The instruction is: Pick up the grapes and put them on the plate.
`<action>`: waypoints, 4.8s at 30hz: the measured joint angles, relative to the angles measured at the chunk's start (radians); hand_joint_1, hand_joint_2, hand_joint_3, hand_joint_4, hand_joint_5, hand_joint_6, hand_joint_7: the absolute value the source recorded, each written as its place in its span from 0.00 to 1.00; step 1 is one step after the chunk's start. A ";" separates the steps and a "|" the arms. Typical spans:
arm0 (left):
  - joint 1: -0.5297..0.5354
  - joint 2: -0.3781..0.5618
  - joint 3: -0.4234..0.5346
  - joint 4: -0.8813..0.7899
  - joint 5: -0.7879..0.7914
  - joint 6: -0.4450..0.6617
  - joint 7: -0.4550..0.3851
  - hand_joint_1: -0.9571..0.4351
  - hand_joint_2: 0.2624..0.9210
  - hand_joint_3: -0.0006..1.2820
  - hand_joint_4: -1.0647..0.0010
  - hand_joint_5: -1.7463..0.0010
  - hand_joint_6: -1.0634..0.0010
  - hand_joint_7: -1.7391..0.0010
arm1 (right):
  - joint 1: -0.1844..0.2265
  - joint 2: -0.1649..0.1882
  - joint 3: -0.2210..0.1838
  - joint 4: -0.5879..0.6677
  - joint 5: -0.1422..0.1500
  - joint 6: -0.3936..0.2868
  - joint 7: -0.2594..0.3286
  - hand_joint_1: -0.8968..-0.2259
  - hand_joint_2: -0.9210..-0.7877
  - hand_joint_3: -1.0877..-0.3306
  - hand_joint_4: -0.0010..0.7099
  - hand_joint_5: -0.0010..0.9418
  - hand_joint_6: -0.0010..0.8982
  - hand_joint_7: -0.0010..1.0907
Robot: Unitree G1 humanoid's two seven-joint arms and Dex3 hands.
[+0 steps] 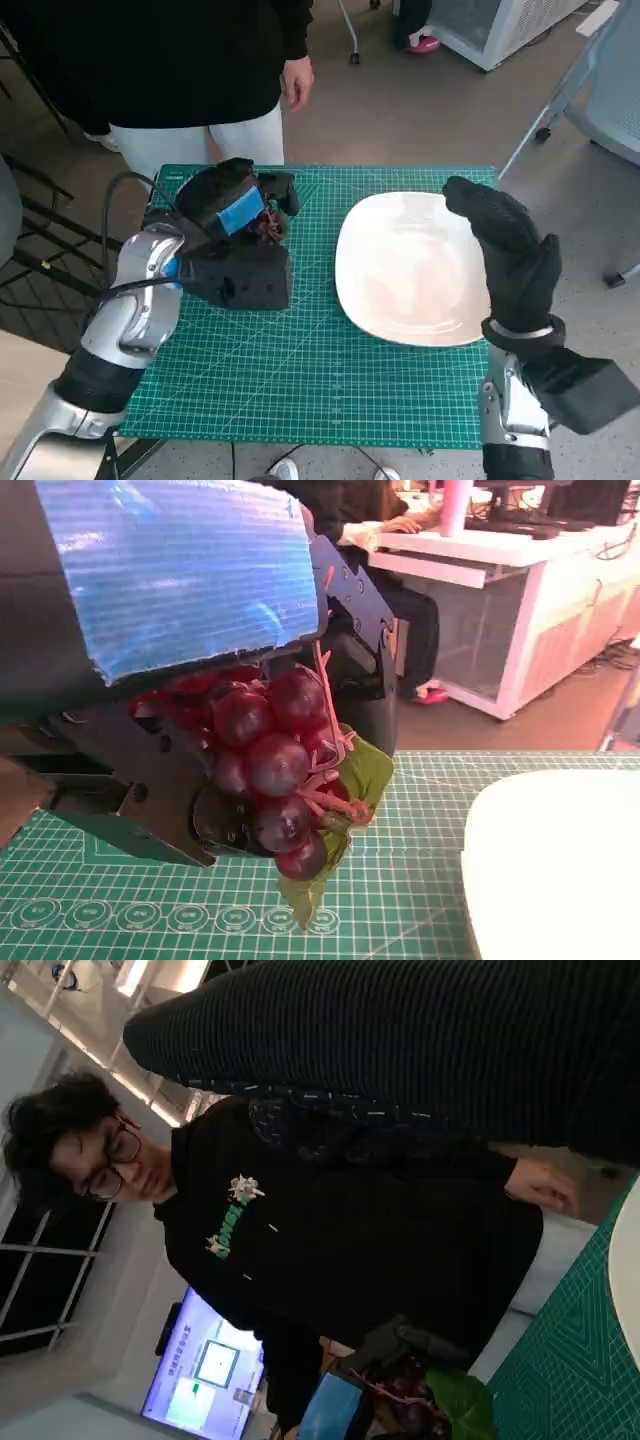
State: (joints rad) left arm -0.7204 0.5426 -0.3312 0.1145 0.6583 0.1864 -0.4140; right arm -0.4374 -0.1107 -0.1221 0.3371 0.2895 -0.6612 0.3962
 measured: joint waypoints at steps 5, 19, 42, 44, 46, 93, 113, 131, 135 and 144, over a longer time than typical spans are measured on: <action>-0.001 -0.003 0.000 -0.044 0.004 0.030 -0.026 0.69 1.00 0.16 0.54 0.16 0.49 0.34 | 0.000 0.000 0.000 0.000 0.000 0.000 0.000 0.37 0.00 0.47 0.44 0.00 0.06 0.30; -0.091 -0.048 -0.015 -0.062 0.014 0.042 -0.053 0.69 1.00 0.13 0.47 0.17 0.47 0.38 | 0.000 0.000 0.000 0.000 0.000 -0.001 0.000 0.38 0.00 0.47 0.44 0.00 0.06 0.30; -0.482 -0.319 -0.116 0.275 -0.001 -0.061 -0.070 0.69 1.00 0.13 0.55 0.15 0.41 0.39 | 0.078 -0.024 -0.057 -0.109 0.020 0.001 -0.021 0.37 0.00 0.46 0.44 0.00 0.06 0.30; -0.501 -0.337 -0.123 0.290 -0.001 -0.063 -0.072 0.69 1.00 0.14 0.54 0.16 0.43 0.38 | 0.088 -0.024 -0.061 -0.125 0.019 0.002 -0.031 0.37 0.00 0.46 0.44 0.00 0.06 0.31; -0.516 -0.353 -0.129 0.305 -0.001 -0.065 -0.073 0.69 1.00 0.14 0.53 0.19 0.46 0.32 | 0.097 -0.024 -0.064 -0.138 0.017 0.003 -0.040 0.37 0.00 0.46 0.44 0.00 0.06 0.31; -0.573 -0.447 -0.138 0.512 -0.074 -0.008 -0.188 0.40 0.78 0.01 0.64 0.88 0.79 0.99 | 0.174 -0.010 -0.075 -0.219 -0.094 0.000 -0.182 0.35 0.00 0.45 0.44 0.00 0.05 0.33; -0.578 -0.434 -0.124 0.597 -0.111 -0.107 -0.188 0.34 0.86 0.01 0.92 0.96 0.84 1.00 | 0.169 -0.010 -0.067 -0.213 -0.091 0.005 -0.182 0.36 0.00 0.45 0.44 0.00 0.04 0.34; -0.366 -0.240 0.052 0.486 -0.258 -0.282 -0.096 0.35 0.96 0.01 0.82 0.98 0.77 0.99 | 0.137 -0.009 -0.051 -0.183 -0.065 0.020 -0.175 0.35 0.00 0.47 0.44 0.00 0.04 0.35; -0.304 -0.206 0.151 0.514 -0.375 -0.418 -0.070 0.34 0.99 0.03 0.75 0.98 0.70 0.97 | 0.136 -0.009 -0.045 -0.182 -0.059 0.024 -0.175 0.35 0.00 0.47 0.45 0.00 0.04 0.35; -0.226 -0.257 0.395 0.656 -0.747 -0.554 -0.168 0.29 1.00 0.19 0.76 0.99 0.68 0.97 | 0.121 -0.009 -0.033 -0.183 -0.056 0.024 -0.171 0.35 0.00 0.47 0.45 0.00 0.04 0.35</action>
State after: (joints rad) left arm -0.9465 0.2853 0.0638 0.7709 -0.0886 -0.3672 -0.5819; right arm -0.3169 -0.1197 -0.1549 0.1545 0.2333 -0.6370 0.2253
